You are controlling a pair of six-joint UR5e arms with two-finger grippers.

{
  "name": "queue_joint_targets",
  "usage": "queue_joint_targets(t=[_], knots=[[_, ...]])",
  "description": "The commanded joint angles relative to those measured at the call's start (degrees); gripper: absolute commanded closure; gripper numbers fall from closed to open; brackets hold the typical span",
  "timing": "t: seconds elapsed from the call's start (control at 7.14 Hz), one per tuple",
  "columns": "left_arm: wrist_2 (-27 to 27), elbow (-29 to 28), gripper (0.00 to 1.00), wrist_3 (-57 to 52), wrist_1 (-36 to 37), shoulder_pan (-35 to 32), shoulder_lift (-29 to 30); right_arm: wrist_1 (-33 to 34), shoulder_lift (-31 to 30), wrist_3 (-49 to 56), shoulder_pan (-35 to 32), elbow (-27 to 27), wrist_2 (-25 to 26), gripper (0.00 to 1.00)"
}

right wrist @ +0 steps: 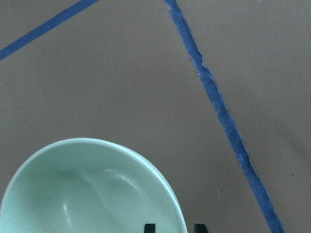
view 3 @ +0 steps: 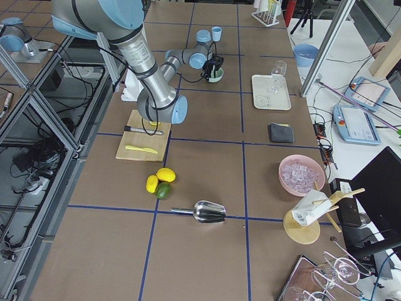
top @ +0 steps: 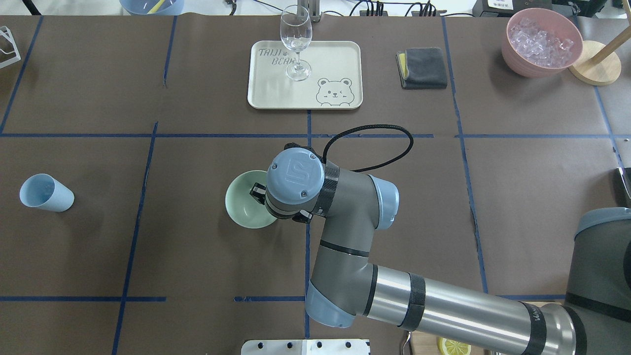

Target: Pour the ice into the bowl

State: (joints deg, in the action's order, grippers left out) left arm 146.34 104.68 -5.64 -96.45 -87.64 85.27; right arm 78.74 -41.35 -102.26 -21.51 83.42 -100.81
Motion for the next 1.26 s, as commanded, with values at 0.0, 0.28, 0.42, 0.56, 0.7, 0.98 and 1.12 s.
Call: queue_joint_targets(t=[0.0,0.28,0.42,0.56,0.7,0.98,1.12], knots=[[0.09,0.0,0.0,0.01,-1.62,0.1,0.16,-0.07,0.04,0.39,-0.46,1.47,-0.43,0.0],[4.71,-2.46,0.0,0.45,-11.62,0.1,0.78,-0.07,-3.46,0.57,-6.84,9.62,-6.45,0.0],[4.74,-2.72,0.0,4.98,-13.75,0.45,0.78,0.01,-7.48,0.66,-10.45,15.75,-9.46,0.0],[4.22,-2.9,0.01,9.72,-20.38,2.19,0.17,-0.16,-15.18,3.01,-11.88,23.29,-9.66,0.0],[1.0,-3.25,0.01,18.56,-28.8,4.65,-0.71,-0.6,-19.69,7.21,-12.24,26.59,-8.88,0.0],[-14.24,-3.43,0.02,45.14,-58.6,16.56,-8.93,-2.1,-20.53,7.96,-12.33,27.06,-6.43,0.0],[-21.37,-3.08,0.02,54.06,-66.95,21.41,-11.94,-1.92,-20.96,7.96,-12.59,27.06,-4.32,0.0]])
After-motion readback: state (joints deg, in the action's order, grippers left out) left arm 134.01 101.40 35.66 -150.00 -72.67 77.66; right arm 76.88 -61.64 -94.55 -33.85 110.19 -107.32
